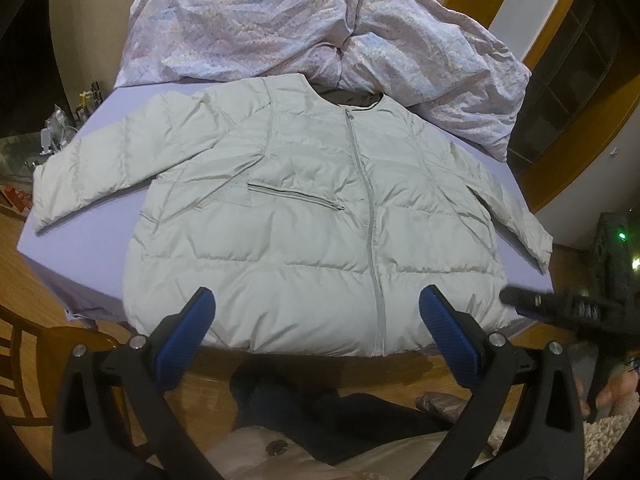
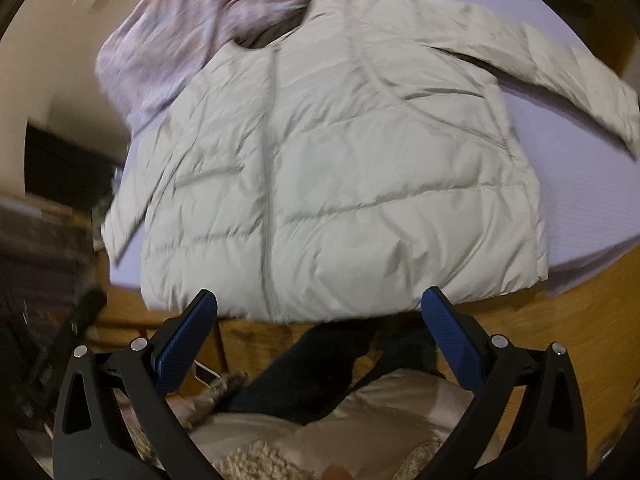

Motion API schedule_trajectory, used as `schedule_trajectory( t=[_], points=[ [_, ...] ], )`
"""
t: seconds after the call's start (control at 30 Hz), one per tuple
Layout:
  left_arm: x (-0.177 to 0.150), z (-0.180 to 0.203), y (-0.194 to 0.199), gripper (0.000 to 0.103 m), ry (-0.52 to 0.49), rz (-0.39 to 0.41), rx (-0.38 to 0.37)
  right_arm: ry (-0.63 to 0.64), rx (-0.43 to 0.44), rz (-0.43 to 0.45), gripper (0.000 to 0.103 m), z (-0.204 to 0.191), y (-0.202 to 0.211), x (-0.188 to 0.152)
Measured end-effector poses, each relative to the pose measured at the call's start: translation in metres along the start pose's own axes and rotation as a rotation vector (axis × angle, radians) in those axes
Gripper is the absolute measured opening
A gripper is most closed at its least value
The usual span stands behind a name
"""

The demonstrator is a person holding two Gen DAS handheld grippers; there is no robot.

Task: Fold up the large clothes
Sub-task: 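Grasp the jacket sleeve cuff with the right tool and lift it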

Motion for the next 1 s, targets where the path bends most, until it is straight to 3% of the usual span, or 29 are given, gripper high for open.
schedule_trajectory(
  t=[0.13, 0.3, 0.43, 0.53, 0.63, 0.73, 0.87, 1.0],
  points=[
    [0.005, 0.004, -0.010, 0.101, 0.014, -0.024, -0.021, -0.146, 0.004, 0.028, 0.102, 0.039, -0.006, 0.026],
    [0.008, 0.010, -0.019, 0.101, 0.007, -0.050, -0.045, -0.380, 0.011, 0.127, 0.102, 0.114, -0.008, 0.073],
    [0.019, 0.014, -0.027, 0.101, -0.016, -0.059, -0.022, -0.632, 0.059, 0.218, 0.092, 0.182, -0.005, 0.099],
    [0.029, 0.011, -0.034, 0.101, -0.020, -0.058, 0.009, -0.768, 0.029, 0.319, 0.081, 0.237, 0.003, 0.116],
    [0.036, 0.007, -0.041, 0.101, -0.013, -0.064, 0.031, -0.866, -0.013, 0.403, 0.072, 0.283, 0.012, 0.125],
    [0.040, 0.006, -0.048, 0.101, -0.008, -0.078, 0.035, -0.958, -0.034, 0.453, 0.070, 0.320, 0.017, 0.125],
    [0.044, 0.008, -0.056, 0.101, -0.017, -0.092, 0.042, -1.104, 0.018, 0.503, 0.065, 0.352, 0.013, 0.119],
    [0.049, 0.009, -0.060, 0.101, -0.007, -0.094, 0.024, -1.163, 0.045, 0.535, 0.057, 0.365, 0.007, 0.115]
  ],
)
Point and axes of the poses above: each gripper's, at about its wrist camera, not at the fingertips, and y roughly against the way its jaws point, z to its right, x to its top, the point moved 9 cm from there along -y, roughly the way its jaws point, and after that the axes turned 5 degrees about z, right-handed, at the moved point
